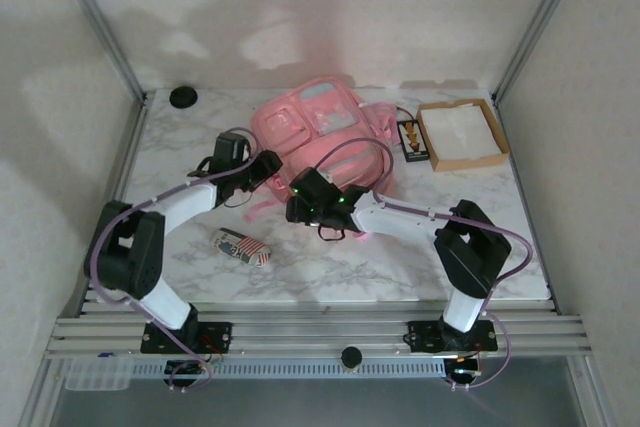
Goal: Pack the student bag
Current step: Zip the student bag at the center of the table.
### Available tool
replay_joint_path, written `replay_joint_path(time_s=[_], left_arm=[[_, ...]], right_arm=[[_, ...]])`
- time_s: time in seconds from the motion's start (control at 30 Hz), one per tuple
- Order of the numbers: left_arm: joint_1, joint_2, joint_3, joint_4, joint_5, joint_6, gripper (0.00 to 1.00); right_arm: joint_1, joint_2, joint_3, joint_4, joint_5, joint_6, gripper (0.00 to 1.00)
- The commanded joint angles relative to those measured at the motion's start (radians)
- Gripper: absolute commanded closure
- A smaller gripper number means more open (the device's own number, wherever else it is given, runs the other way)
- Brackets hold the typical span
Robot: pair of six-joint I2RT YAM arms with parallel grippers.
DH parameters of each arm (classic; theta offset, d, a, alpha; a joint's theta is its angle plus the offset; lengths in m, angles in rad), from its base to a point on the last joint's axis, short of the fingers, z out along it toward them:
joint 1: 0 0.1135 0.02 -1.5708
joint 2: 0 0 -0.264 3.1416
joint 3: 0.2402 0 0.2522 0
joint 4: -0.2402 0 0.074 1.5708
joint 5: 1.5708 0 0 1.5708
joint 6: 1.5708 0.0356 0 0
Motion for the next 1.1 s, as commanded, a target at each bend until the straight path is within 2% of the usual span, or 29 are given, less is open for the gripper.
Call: replay_joint_path(time_s=[0.0,0.5,0.77,0.93,1.07], left_arm=[[0.004,0.054,0.030,0.047,0.035,-0.035,0.46],[-0.025,0.218,0.083,0.129,0.036,-0.138,0.58],[-0.076,0.253,0.118,0.170,0.003,-0.227,0.62],[-0.107,0.271,0.142,0.188,-0.021,-0.263,0.70],[-0.113,0.292,0.149,0.206,-0.036,-0.302,0.81]], right_arm=[[-0.018,-0.014,-0.023,0.031,0.025,0.027,0.39],[-0.085,-0.028,-0.104,0.131,-0.001,0.024,0.34],[-0.112,-0.026,-0.124,0.185,0.007,-0.002,0.35],[-0.123,-0.028,-0.125,0.188,0.025,-0.023,0.35],[-0.128,-0.022,-0.117,0.196,0.024,-0.047,0.35]])
